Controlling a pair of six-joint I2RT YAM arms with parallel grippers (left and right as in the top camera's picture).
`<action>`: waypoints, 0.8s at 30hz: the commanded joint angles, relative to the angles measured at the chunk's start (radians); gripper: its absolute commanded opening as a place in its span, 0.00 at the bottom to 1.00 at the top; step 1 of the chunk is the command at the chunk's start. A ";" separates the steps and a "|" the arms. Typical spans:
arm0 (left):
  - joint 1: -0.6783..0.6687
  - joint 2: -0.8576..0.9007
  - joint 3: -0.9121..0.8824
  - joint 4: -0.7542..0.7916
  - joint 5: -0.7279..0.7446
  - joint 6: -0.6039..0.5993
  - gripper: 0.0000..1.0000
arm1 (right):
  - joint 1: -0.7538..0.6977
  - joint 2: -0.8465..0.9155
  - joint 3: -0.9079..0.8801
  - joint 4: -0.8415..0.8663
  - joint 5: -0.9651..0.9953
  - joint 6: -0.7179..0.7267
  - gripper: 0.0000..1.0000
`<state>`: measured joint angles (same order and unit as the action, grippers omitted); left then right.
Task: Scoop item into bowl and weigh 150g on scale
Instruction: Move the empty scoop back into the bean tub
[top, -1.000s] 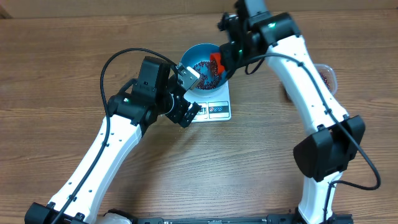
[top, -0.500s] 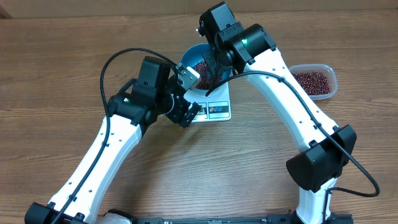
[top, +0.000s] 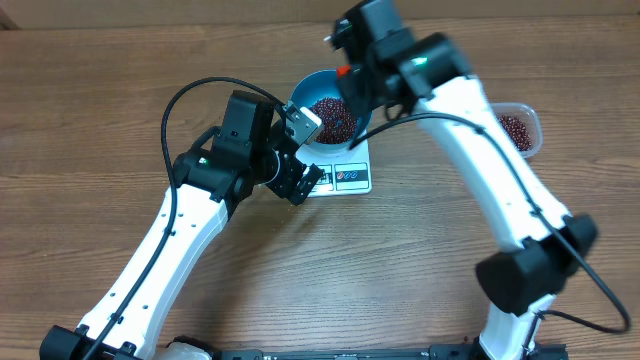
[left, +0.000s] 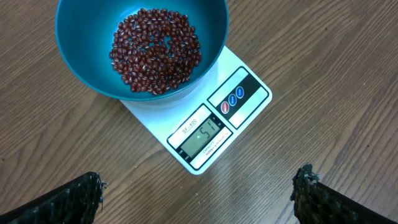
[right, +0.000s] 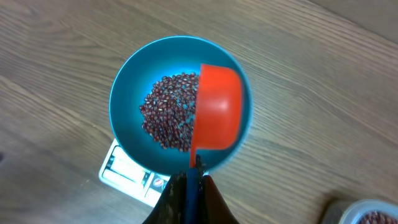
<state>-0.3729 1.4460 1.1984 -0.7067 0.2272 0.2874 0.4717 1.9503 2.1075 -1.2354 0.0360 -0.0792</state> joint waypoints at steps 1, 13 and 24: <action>0.002 -0.002 0.021 0.003 -0.005 0.004 1.00 | -0.114 -0.121 0.035 -0.037 -0.118 -0.008 0.04; 0.002 -0.002 0.021 0.003 -0.005 0.004 1.00 | -0.623 -0.186 0.023 -0.331 -0.195 -0.117 0.04; 0.002 -0.002 0.021 0.004 -0.005 0.004 1.00 | -0.727 -0.136 -0.208 -0.208 -0.167 -0.165 0.04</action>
<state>-0.3729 1.4460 1.1984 -0.7067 0.2272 0.2874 -0.2550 1.8069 1.9583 -1.4857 -0.1490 -0.2253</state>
